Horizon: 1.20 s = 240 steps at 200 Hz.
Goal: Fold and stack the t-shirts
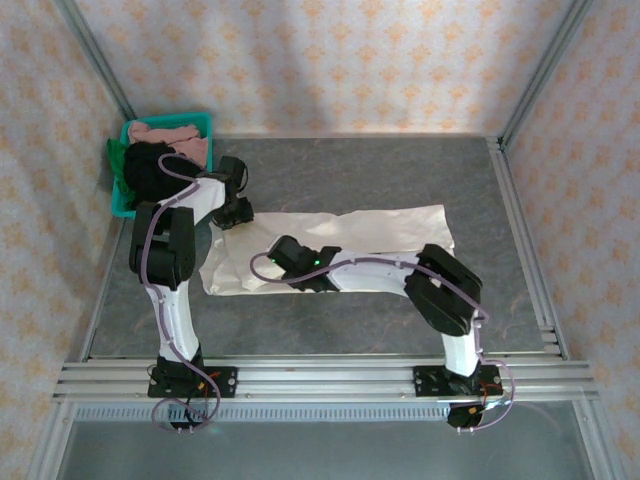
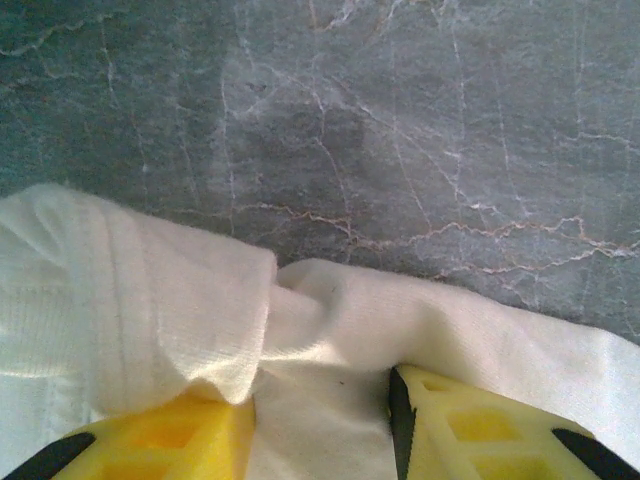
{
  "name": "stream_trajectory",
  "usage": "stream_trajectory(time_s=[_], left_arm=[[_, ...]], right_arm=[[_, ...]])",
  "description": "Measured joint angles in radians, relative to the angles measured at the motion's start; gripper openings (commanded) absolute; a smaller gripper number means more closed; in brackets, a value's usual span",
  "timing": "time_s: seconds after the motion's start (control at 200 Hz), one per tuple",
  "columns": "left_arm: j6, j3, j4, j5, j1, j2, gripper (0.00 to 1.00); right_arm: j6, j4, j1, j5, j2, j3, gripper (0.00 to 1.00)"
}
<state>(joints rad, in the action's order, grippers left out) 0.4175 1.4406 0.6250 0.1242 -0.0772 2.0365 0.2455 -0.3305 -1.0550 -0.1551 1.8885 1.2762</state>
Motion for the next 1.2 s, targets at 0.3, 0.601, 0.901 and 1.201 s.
stream_trajectory(time_s=[0.3, 0.601, 0.901, 1.201], left_arm=[[0.000, 0.004, 0.007, 0.001, 0.000, 0.001, 0.42], [0.003, -0.118, 0.006, -0.004, -0.043, -0.173, 0.51], [0.059, -0.307, -0.043, -0.066, -0.285, -0.415, 0.51], [0.149, -0.609, -0.069, -0.071, -0.419, -0.483, 0.34]], right_arm=[[0.017, -0.021, 0.000, 0.058, -0.064, -0.072, 0.34], [-0.087, 0.040, 0.080, 0.032, -0.093, -0.119, 0.44], [-0.362, 0.071, 0.393, 0.005, -0.117, -0.127, 0.50], [-0.529, 0.012, 0.484, 0.019, -0.062, -0.147, 0.55]])
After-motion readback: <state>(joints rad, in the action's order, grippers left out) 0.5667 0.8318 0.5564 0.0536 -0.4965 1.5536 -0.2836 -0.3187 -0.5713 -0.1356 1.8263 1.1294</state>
